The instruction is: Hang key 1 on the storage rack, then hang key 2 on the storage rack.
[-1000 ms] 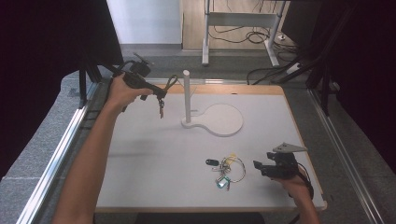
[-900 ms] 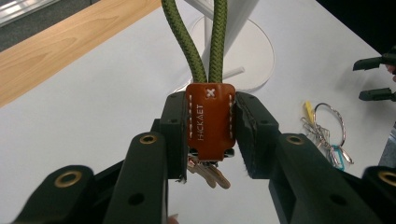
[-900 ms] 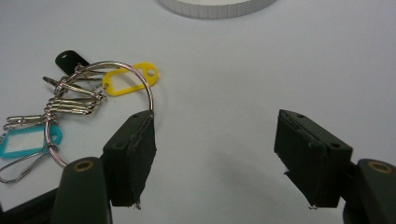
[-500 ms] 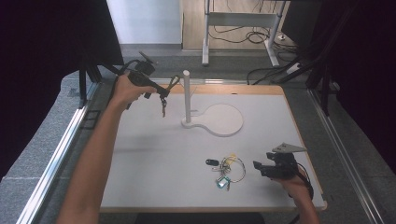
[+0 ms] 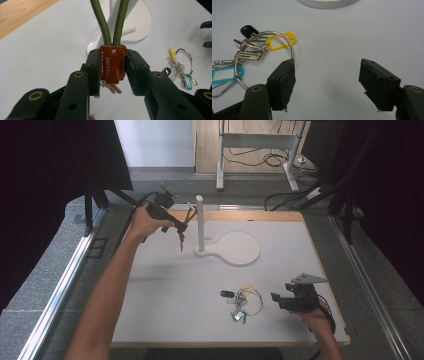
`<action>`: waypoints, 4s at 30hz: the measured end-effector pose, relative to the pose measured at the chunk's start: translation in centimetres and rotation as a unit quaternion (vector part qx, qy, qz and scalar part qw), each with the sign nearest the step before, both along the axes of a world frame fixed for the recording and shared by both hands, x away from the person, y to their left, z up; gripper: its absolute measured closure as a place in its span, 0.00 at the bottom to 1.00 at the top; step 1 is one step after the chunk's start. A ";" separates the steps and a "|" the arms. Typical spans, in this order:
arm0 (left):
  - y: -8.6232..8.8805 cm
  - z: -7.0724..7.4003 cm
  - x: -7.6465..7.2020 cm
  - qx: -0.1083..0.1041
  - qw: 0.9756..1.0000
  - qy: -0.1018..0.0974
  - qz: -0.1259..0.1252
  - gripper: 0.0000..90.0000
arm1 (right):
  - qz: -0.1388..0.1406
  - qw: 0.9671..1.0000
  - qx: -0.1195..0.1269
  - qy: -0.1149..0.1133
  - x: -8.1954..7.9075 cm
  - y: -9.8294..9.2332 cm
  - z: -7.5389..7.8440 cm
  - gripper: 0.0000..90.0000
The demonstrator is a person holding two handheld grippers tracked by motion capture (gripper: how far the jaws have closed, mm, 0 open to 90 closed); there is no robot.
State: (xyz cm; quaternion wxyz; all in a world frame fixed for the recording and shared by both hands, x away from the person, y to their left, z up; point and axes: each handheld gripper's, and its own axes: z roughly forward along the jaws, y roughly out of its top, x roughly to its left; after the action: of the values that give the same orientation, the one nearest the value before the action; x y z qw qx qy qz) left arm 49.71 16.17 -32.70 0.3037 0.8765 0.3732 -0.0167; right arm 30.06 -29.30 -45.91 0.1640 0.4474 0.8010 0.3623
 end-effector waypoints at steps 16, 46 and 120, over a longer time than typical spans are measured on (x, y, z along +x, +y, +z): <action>-1.0 -0.5 -2.1 0.024 0.999 -0.040 0.005 0.64 | 0.000 1.000 0.000 -0.002 -0.1 -0.1 0.1 0.32; 2.1 -5.0 -14.0 0.007 0.993 -0.116 -0.005 0.50 | 0.008 1.000 -0.005 -0.002 -0.2 0.4 0.1 0.33; 2.3 -9.2 -19.5 0.007 0.995 -0.095 -0.041 0.43 | 0.207 0.939 -0.214 0.173 7.6 10.4 0.6 0.80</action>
State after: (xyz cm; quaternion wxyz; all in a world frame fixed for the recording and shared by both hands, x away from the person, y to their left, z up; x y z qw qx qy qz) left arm 30.20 18.49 -41.93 0.3307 0.8909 0.3063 0.0566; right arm 37.68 -18.94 -45.33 0.0361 0.2814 0.9507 0.1251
